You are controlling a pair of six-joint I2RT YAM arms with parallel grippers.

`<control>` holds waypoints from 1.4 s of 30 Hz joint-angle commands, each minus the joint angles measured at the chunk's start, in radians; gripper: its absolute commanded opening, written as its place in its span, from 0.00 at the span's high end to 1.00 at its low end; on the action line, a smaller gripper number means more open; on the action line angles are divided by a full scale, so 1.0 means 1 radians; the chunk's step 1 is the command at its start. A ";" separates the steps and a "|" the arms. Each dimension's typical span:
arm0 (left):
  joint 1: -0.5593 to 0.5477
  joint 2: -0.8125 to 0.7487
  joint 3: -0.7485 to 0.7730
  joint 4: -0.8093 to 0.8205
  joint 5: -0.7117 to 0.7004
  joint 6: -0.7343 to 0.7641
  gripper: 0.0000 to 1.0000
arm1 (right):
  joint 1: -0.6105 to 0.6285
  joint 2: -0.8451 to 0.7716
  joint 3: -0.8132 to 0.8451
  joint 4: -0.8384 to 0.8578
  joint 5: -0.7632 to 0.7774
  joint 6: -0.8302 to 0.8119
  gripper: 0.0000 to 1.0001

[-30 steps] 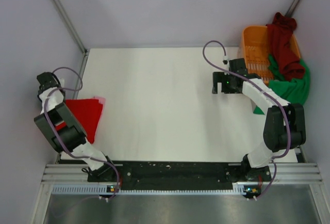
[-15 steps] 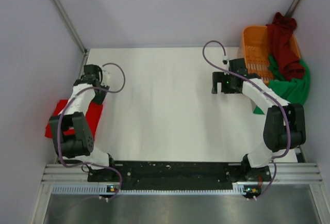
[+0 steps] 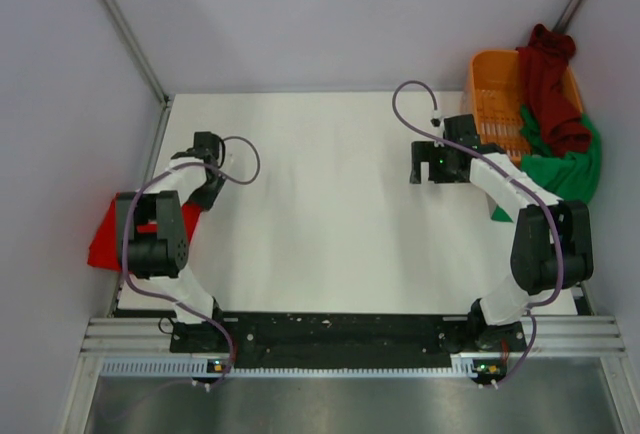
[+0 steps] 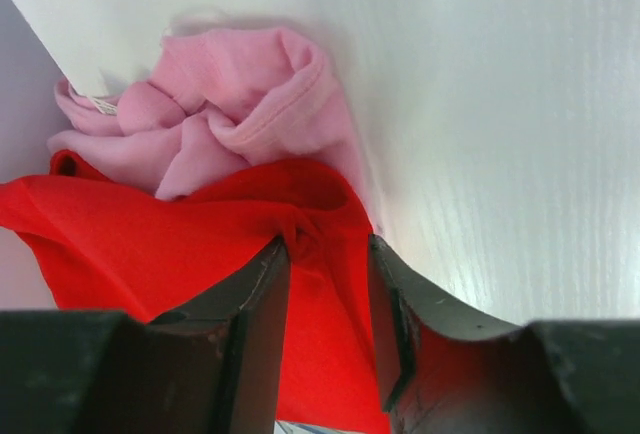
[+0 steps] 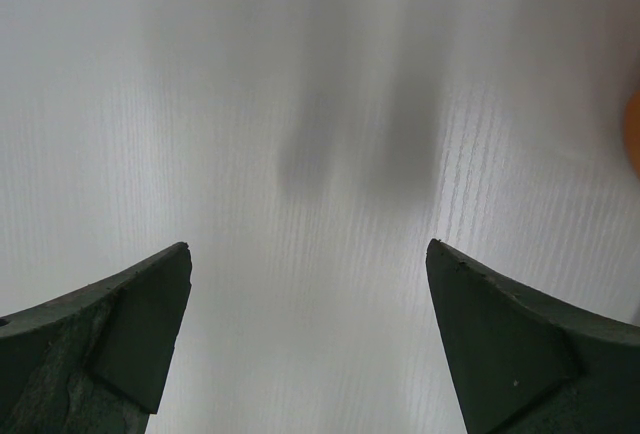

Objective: Fold and stack the t-shirts
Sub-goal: Put the neatly folded tshirt into the corner of the board with the left arm

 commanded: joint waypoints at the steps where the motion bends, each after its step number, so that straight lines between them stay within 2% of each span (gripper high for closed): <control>1: 0.001 0.008 0.011 0.051 -0.045 -0.033 0.64 | -0.008 -0.012 0.008 0.020 -0.016 -0.014 0.01; 4: -0.004 0.020 0.003 0.074 -0.068 -0.027 0.66 | -0.007 -0.011 0.008 0.021 -0.018 -0.014 0.01; 9: -0.010 0.045 -0.006 0.073 -0.045 -0.033 0.61 | -0.008 -0.014 0.005 0.020 -0.021 -0.017 0.01; 12: -0.014 0.057 -0.020 0.094 -0.057 -0.031 0.64 | -0.008 -0.011 0.006 0.021 -0.021 -0.019 0.01; 13: -0.016 0.058 -0.025 0.108 -0.070 -0.028 0.70 | -0.008 -0.011 0.008 0.020 -0.021 -0.019 0.01; 15: -0.013 0.057 -0.023 0.125 -0.090 -0.021 0.93 | -0.007 -0.011 0.009 0.021 -0.019 -0.020 0.01; 16: -0.014 0.055 -0.022 0.132 -0.097 -0.018 1.00 | -0.007 -0.012 0.008 0.020 -0.018 -0.020 0.01; 20: -0.014 0.045 0.020 0.159 -0.116 -0.005 1.00 | -0.008 -0.012 0.009 0.020 -0.018 -0.022 0.01; 26: -0.013 0.012 0.118 0.145 0.068 -0.028 1.00 | -0.008 -0.016 0.008 0.021 -0.012 -0.023 0.01; 31: -0.002 0.040 0.127 0.108 0.073 -0.036 0.99 | -0.008 -0.037 0.000 0.016 0.007 -0.032 0.01; 34: 0.022 0.034 0.117 0.088 0.079 -0.044 0.80 | -0.008 -0.040 0.002 0.016 0.005 -0.031 0.01; 37: 0.036 0.003 0.124 0.041 0.126 -0.044 0.55 | -0.008 -0.032 0.006 0.015 0.001 -0.031 0.01; 39: 0.041 -0.029 0.153 -0.016 0.174 -0.042 0.46 | -0.007 -0.032 0.005 0.013 -0.003 -0.032 0.01; 42: 0.059 -0.115 0.190 -0.084 0.237 -0.034 0.40 | -0.008 -0.037 0.002 0.013 -0.002 -0.032 0.01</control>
